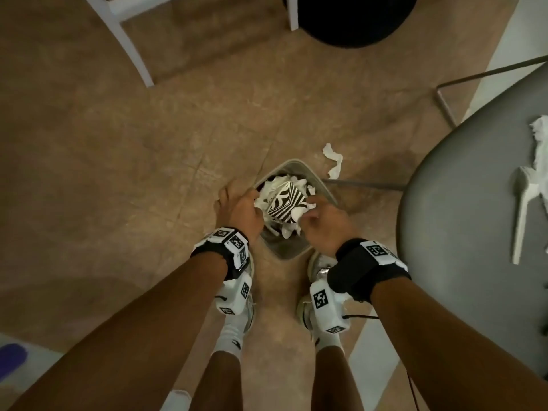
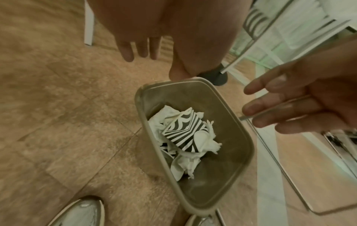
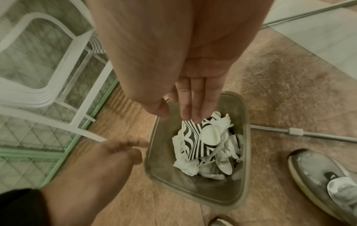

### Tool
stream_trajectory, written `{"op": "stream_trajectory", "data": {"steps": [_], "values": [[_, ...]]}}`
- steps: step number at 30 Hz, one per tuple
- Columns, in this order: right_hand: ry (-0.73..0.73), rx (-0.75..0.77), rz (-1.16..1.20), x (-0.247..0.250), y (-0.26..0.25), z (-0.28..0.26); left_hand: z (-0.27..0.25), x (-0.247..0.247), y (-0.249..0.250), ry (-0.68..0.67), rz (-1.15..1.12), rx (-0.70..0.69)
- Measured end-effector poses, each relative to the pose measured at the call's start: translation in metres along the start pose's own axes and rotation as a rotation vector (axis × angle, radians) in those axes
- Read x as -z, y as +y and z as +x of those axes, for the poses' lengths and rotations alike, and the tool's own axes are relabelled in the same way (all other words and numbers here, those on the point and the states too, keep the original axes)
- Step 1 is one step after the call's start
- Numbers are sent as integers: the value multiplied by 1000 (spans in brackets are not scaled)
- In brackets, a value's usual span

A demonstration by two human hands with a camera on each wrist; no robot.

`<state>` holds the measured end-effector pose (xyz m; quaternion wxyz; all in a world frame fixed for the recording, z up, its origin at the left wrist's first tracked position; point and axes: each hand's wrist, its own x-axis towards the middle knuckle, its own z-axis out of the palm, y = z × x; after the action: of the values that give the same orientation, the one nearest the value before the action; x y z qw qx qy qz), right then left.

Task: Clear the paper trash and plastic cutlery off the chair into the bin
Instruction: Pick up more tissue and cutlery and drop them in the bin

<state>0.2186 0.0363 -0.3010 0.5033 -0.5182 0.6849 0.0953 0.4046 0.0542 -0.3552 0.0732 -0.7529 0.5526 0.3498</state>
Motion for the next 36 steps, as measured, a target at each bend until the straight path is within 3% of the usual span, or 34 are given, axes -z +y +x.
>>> {"op": "stream_trajectory", "data": {"steps": [3, 5, 7, 12, 15, 20, 23, 29, 36], "values": [[25, 38, -22, -5, -1, 18, 13, -10, -13, -200, -110, 91], [5, 27, -44, -3, -3, 29, 17, -12, -22, -259, -207, 111], [15, 27, -112, 0, -4, 43, 18, -12, -29, -169, -273, 110], [147, 22, -112, 15, -6, 97, 33, -3, -45, 259, -353, 101], [211, -33, 8, 24, -9, 142, 61, 4, -61, 414, -445, 135], [201, -114, -109, 35, -22, 223, 118, 5, -75, 636, -542, 114], [108, -222, -389, 39, -16, 262, 147, 7, -84, 706, -624, 107], [-27, -279, -577, 29, 0, 295, 186, 17, -95, 792, -687, -10], [-14, -343, -341, 18, 18, 298, 190, 11, -100, 811, -670, -72]]}}
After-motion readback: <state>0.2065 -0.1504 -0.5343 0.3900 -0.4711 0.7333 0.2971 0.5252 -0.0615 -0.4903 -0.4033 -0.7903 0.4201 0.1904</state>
